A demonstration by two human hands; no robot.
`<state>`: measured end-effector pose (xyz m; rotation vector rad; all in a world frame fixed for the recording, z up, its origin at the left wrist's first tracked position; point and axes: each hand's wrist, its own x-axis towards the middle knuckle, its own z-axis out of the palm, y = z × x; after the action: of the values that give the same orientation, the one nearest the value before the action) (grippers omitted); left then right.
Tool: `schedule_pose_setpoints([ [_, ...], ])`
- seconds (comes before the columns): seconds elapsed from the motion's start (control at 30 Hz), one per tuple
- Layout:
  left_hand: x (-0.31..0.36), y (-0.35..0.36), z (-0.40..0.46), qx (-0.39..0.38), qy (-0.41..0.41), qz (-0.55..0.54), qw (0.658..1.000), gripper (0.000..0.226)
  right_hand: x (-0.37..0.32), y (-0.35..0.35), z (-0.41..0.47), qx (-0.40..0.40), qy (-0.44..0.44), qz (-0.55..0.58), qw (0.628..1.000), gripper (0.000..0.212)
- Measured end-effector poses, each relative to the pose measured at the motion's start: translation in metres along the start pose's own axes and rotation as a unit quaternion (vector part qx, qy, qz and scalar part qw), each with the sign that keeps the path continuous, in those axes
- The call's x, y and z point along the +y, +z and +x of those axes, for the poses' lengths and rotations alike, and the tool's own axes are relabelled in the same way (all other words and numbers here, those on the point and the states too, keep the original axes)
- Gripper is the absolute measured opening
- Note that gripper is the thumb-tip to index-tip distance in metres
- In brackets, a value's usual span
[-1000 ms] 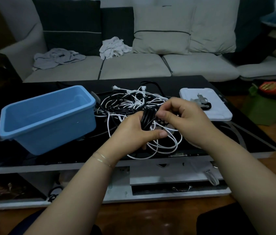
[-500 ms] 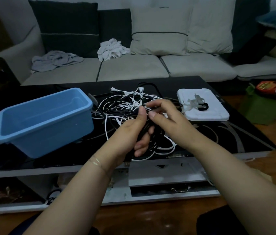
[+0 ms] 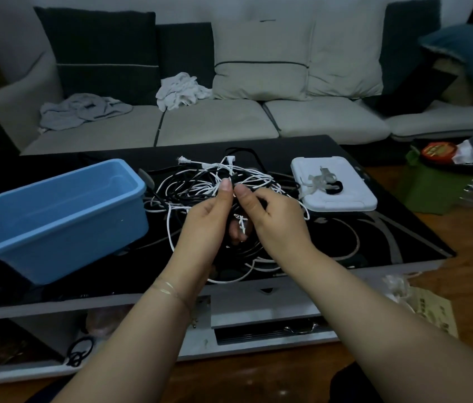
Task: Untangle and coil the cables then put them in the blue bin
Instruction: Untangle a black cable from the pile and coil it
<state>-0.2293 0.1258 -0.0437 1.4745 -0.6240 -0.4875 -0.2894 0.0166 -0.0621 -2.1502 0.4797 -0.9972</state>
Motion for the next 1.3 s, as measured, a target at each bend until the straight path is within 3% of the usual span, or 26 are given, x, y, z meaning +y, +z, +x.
schedule_pose_setpoints([
  [0.33,0.004,0.026,0.013,-0.027,-0.003,-0.028,0.999,0.052,0.018,-0.005,0.013,0.016,0.088,0.087,0.992,0.061],
  [0.43,0.003,0.033,0.026,-0.011,-0.006,0.009,1.0,0.049,0.023,-0.007,0.02,0.03,0.098,0.103,0.989,0.046],
  [0.5,-0.002,0.033,0.036,-0.008,0.003,0.032,0.999,0.048,0.027,-0.006,0.023,0.002,0.116,0.113,0.987,0.043],
  [0.6,-0.016,0.029,0.047,0.011,0.009,0.046,0.999,0.049,0.039,-0.004,0.032,-0.086,0.158,0.088,0.98,0.057],
  [0.67,-0.027,0.025,0.055,0.03,0.013,0.064,0.997,0.049,0.054,-0.012,0.047,-0.101,0.177,0.091,0.975,0.059],
  [0.73,-0.032,0.019,0.062,0.049,0.015,0.099,0.994,0.048,0.079,-0.032,0.068,-0.055,0.174,-0.003,0.983,0.045],
  [0.8,-0.035,0.01,0.072,0.06,0.018,0.113,0.992,0.047,0.109,-0.051,0.091,-0.023,0.153,-0.179,0.972,0.028],
  [0.87,-0.036,0.007,0.078,0.068,0.011,0.101,0.992,0.051,0.135,-0.062,0.106,-0.067,0.132,-0.329,0.933,0.032],
  [1.0,-0.039,0.004,0.089,0.07,0.019,0.098,0.993,0.051,0.162,-0.056,0.125,-0.217,0.116,-0.509,0.825,0.042],
  [1.07,-0.04,0.005,0.092,0.064,0.022,0.099,0.993,0.047,0.17,-0.056,0.129,-0.234,0.096,-0.554,0.793,0.04],
  [1.17,-0.042,0.006,0.096,0.055,0.011,0.091,0.994,0.046,0.176,-0.059,0.131,-0.227,0.0,-0.582,0.781,0.032],
  [1.23,-0.042,0.008,0.097,0.049,0.009,0.087,0.995,0.047,0.179,-0.063,0.13,-0.219,-0.043,-0.58,0.784,0.026],
  [1.3,-0.043,0.009,0.097,0.047,0.007,0.085,0.995,0.045,0.183,-0.068,0.128,-0.202,-0.046,-0.543,0.814,0.024],
])
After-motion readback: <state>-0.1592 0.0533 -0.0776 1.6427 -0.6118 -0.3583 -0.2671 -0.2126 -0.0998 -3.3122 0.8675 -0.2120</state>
